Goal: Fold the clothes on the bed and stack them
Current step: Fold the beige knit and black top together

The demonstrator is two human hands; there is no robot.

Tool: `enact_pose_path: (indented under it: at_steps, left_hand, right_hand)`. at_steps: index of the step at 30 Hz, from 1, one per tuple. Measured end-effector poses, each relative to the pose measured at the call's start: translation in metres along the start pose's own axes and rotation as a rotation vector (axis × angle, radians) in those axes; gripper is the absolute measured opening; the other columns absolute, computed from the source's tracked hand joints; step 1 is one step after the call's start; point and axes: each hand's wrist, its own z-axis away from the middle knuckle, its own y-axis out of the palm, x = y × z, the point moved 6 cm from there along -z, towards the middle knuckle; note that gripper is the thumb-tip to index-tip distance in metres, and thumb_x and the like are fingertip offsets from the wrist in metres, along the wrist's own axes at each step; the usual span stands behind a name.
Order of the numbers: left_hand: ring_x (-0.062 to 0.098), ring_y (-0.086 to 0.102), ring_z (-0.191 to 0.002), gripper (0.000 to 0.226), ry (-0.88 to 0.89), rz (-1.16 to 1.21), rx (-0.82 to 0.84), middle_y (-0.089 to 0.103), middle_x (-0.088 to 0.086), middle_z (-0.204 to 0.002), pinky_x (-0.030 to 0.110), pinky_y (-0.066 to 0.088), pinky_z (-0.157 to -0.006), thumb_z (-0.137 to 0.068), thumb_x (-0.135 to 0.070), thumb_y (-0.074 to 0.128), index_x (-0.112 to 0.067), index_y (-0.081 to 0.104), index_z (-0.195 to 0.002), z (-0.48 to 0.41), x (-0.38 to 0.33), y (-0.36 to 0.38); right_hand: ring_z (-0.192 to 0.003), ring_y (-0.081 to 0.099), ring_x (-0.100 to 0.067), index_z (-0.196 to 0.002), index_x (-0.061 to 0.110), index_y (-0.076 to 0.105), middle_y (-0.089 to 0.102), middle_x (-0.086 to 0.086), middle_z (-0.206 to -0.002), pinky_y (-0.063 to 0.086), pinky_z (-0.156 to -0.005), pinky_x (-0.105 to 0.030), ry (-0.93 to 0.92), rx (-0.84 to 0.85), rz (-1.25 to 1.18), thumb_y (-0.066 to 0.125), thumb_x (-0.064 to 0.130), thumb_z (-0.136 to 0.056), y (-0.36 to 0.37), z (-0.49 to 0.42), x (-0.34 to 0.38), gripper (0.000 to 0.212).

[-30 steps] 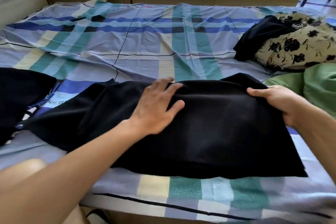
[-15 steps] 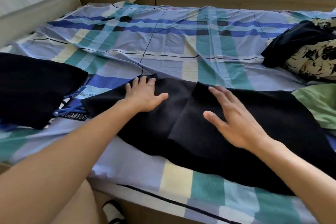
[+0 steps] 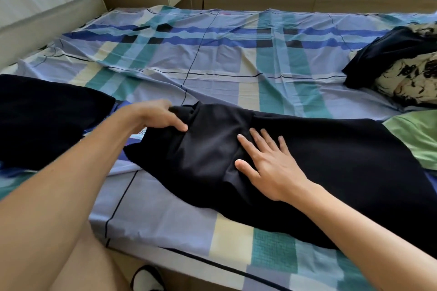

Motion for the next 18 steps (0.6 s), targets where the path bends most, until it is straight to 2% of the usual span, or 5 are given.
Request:
enact_pose_path:
  at_steps: [3, 7, 12, 15, 18]
  left_hand:
    - [0.027, 0.073, -0.091, 0.022, 0.226, 0.315, -0.028, 0.075, 0.014, -0.106, 0.036, 0.059, -0.082, -0.086, -0.01, 0.073, -0.014, 0.072, -0.107, 0.021, -0.044, -0.011]
    - [0.033, 0.07, -0.106, 0.039, 0.483, 0.544, 0.192, 0.07, 0.016, -0.119, 0.04, 0.058, -0.091, -0.092, -0.004, 0.065, -0.017, 0.064, -0.128, 0.052, -0.105, 0.006]
    - [0.03, 0.065, -0.096, 0.042, 0.541, 0.672, 0.369, 0.066, 0.025, -0.115, 0.036, 0.057, -0.085, -0.092, 0.004, 0.06, -0.009, 0.058, -0.132, 0.063, -0.142, 0.07]
    - [0.02, 0.065, -0.098, 0.044, 0.558, 0.63, 0.353, 0.067, 0.02, -0.117, 0.031, 0.055, -0.088, -0.092, 0.005, 0.059, -0.008, 0.057, -0.135, 0.066, -0.154, 0.114]
    - [0.014, 0.063, -0.112, 0.057, 0.546, 0.615, 0.522, 0.057, 0.009, -0.132, 0.023, 0.052, -0.096, -0.093, -0.007, 0.062, -0.014, 0.045, -0.147, 0.075, -0.163, 0.151]
  right_hand:
    - [-0.154, -0.011, -0.019, -0.159, 0.036, 0.0, -0.004, 0.001, -0.168, -0.006, -0.124, -0.049, 0.002, -0.01, 0.004, 0.011, 0.069, -0.092, -0.002, 0.002, 0.002, 0.076]
    - [-0.154, -0.006, -0.014, -0.159, 0.036, 0.01, 0.004, 0.004, -0.168, -0.006, -0.124, -0.047, 0.001, 0.06, -0.198, 0.042, 0.06, -0.097, -0.009, -0.002, -0.004, 0.074]
    - [-0.118, 0.065, -0.021, -0.139, 0.014, 0.054, 0.069, -0.01, -0.127, 0.048, -0.107, -0.039, 0.166, 0.045, -1.448, 0.048, 0.007, -0.1, -0.053, 0.006, -0.041, 0.04]
    - [-0.11, 0.066, -0.035, -0.144, 0.013, 0.049, 0.064, -0.019, -0.131, 0.054, -0.091, -0.05, 0.329, 0.065, -1.769, 0.039, 0.033, -0.102, -0.067, 0.018, -0.073, 0.048]
    - [-0.099, 0.07, -0.03, -0.134, 0.02, 0.056, 0.071, -0.012, -0.119, 0.057, -0.079, -0.042, 0.364, 0.087, -1.634, 0.054, 0.049, -0.093, -0.068, 0.026, -0.079, 0.05]
